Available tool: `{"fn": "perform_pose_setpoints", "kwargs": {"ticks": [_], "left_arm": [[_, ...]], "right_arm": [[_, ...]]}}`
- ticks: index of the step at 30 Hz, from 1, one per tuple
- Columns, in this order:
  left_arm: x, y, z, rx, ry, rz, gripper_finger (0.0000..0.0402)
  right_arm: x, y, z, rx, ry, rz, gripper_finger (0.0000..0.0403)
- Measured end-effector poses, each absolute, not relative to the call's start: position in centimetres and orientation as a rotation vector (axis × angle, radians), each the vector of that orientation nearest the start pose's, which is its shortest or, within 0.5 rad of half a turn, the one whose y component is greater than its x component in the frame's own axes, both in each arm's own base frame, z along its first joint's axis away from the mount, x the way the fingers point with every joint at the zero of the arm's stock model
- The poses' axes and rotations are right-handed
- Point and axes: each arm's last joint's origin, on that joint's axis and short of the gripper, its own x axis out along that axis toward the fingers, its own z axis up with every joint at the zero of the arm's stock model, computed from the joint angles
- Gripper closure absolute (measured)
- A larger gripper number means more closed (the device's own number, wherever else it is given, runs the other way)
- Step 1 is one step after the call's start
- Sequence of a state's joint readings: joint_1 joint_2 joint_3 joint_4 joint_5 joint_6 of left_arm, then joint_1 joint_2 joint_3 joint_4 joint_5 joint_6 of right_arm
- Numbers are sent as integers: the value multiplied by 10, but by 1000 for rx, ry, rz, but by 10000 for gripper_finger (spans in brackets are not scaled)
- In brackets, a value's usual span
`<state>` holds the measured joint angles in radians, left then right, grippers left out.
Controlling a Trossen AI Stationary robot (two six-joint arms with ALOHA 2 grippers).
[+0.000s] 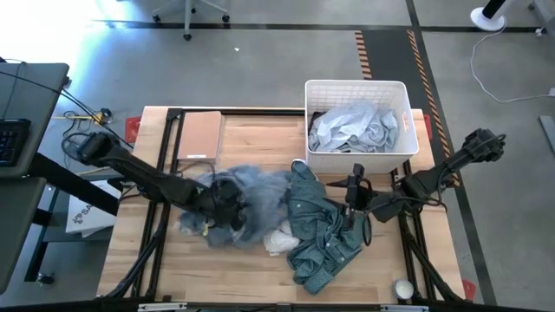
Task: Sort clothes
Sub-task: Put the blue polo shirt into the white laundry bin
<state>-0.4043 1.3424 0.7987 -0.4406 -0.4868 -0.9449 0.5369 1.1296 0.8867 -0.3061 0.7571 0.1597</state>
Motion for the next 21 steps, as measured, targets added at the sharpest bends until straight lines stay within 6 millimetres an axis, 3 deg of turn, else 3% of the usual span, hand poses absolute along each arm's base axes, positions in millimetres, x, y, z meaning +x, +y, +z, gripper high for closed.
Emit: {"fn": "perform_pose_setpoints", "kwargs": {"ticks": [2,6,9,13,16,21], "left_arm": [[248,-86,240,-400,641,423,387],[257,-74,327,-192,363,441,387],[263,-53,392,-65,159,497,387],[266,-19,473,41,-155,391,387],[271,8,512,89,-309,350,387],[304,51,546,133,-468,258,387]], "right_arm": [[213,104,295,-178,420,-249,210],[213,104,295,-169,413,-249,210],[214,105,297,-156,392,-247,210],[215,106,299,-144,380,-241,210],[214,108,298,-136,380,-234,210],[218,114,293,-143,385,-231,210]]}}
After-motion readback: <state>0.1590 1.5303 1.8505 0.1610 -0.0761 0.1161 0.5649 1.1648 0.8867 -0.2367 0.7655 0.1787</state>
